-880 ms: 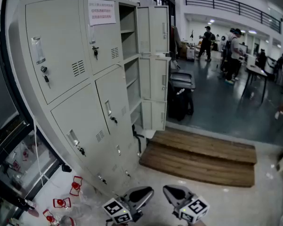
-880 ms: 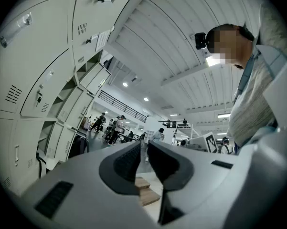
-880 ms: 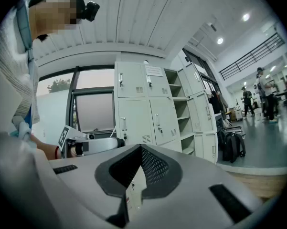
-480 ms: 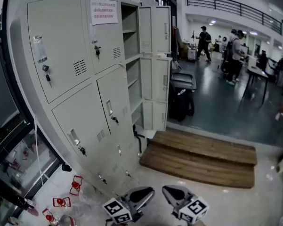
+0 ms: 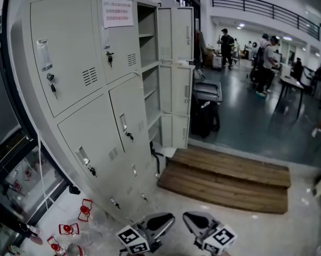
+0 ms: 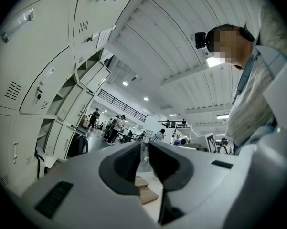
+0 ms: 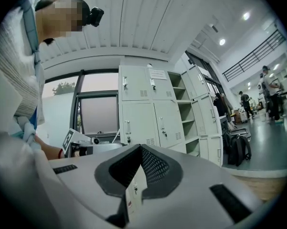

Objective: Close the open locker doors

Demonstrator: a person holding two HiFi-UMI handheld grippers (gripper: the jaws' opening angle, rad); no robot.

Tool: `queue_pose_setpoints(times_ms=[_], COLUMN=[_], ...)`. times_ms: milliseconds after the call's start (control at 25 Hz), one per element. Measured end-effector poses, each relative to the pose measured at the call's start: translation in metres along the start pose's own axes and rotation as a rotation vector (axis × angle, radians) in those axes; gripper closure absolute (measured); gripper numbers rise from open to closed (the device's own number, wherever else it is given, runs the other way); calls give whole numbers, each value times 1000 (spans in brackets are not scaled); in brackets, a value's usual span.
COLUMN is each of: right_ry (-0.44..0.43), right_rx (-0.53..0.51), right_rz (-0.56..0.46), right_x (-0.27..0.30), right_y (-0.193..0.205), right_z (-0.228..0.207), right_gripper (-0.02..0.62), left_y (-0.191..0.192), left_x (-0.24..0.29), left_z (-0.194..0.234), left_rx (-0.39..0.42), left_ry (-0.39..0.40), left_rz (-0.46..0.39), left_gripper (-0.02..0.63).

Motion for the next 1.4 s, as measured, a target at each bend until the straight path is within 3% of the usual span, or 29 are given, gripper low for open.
queue_pose_setpoints(times_ms=[200,1040,1280,1400], right_ry=[-9,-7,13,15], right_rx=[-3,59,47,58], right_rz=[-36,-20,77,29], right_x=[4,27,33,37], right_y=[-3,0,13,10], right_z=[1,7,13,11], right_gripper=[592,592,592,592], left_y=[2,9,4,9], left_x=[0,-26,-32,-30], left_z=[0,23,24,28], left_rx=[-7,-16,-47,-67], left_ry=[3,-16,-9,-2], left_rz=[-2,15,-7,-5], left_gripper=[560,560,560,560])
Point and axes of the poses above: the fingertips, and each gripper's own axes: x forward along the fingers, z to its left, y out of its underside, the point moved 5 cm from there along -x, backward along the fingers, and after that the axes turned 10 degrees about z, right-handed, at the moved point
